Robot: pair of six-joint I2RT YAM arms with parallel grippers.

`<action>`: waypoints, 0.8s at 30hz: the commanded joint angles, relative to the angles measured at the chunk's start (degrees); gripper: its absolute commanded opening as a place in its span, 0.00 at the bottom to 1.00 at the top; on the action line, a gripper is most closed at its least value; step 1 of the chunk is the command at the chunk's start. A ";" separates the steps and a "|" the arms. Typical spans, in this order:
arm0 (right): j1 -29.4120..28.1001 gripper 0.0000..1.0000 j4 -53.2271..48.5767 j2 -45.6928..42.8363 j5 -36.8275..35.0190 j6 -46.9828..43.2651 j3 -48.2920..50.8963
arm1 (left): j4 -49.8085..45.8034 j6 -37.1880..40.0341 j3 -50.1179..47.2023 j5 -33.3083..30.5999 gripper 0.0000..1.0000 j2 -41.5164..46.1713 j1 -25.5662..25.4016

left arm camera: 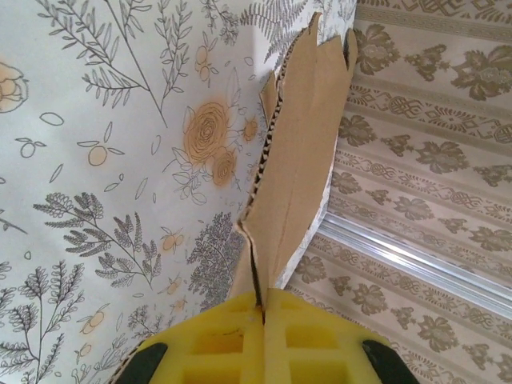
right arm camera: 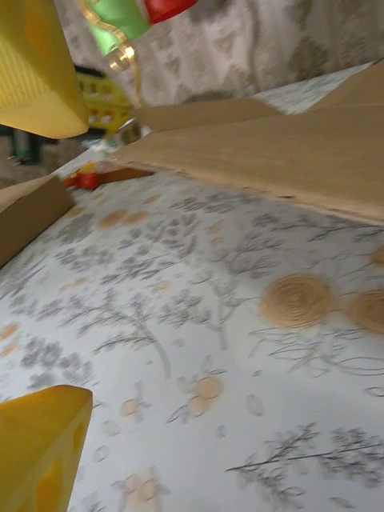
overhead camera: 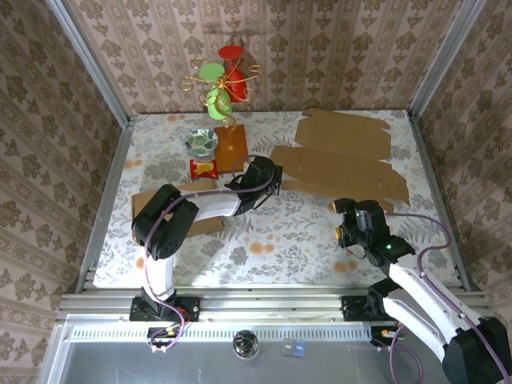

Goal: Fold the paper box

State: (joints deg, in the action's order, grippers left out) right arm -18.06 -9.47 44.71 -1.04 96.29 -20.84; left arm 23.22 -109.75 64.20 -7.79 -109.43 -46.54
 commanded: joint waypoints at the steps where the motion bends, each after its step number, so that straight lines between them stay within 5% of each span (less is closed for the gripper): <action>1: -0.17 0.83 11.93 2.64 -8.74 2.28 1.66 | -2.60 -1.95 -0.68 -1.58 0.00 1.75 -0.58; 19: 4.98 0.67 33.41 23.35 -5.20 -2.60 0.42 | -2.51 -2.66 -1.35 -0.82 0.00 3.60 -1.26; 24: 7.53 0.55 38.66 26.85 -2.43 -3.04 0.07 | -2.52 -2.61 -1.49 -0.73 0.00 3.78 -1.26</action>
State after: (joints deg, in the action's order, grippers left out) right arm -11.44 24.18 70.41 -4.49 94.61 -19.77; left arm 21.91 -111.46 63.33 -7.97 -108.25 -47.29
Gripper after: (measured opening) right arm 0.561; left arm 0.051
